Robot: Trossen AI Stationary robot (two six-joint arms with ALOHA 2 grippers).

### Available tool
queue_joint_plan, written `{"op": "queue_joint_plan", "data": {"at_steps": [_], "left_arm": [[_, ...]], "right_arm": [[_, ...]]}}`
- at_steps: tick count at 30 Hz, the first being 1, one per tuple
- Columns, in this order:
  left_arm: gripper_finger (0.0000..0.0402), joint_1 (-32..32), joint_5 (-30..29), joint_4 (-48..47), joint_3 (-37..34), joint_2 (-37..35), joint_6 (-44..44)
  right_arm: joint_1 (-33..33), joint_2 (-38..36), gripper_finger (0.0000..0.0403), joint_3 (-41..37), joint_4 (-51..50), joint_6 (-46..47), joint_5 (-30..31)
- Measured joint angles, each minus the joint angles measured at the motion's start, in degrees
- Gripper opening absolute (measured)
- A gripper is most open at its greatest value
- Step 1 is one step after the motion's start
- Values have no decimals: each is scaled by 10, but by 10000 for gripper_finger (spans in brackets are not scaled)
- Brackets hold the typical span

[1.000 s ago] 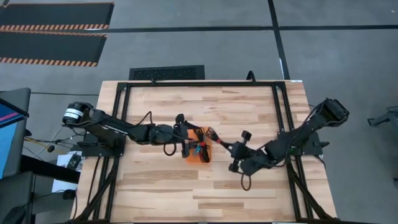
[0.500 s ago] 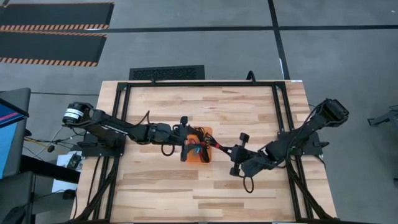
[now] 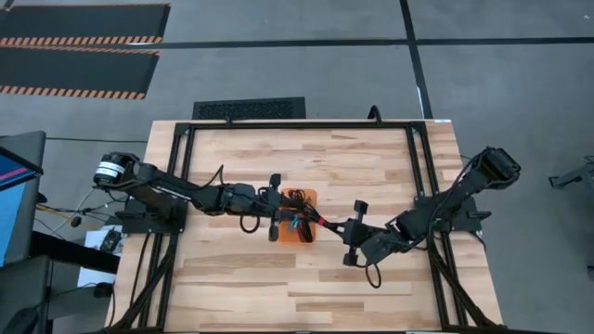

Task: Pick and place USB-C Cables
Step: Put the black charger cable into the orange bin

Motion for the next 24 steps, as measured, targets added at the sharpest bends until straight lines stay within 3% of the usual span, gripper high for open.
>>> {"op": "queue_joint_plan", "data": {"at_steps": [4,6,15,24], "left_arm": [[6,-1,-7,-2,0,0,20],[3,-7,-38,-8,0,0,38],[1,-68,-300,-78,0,1,137],[0,-118,-390,-112,0,1,181]], "right_arm": [[-2,0,61,0,0,13,11],[-3,0,80,0,-1,15,30],[-5,0,179,0,-103,139,197],[-17,0,210,0,-142,194,197]]}}
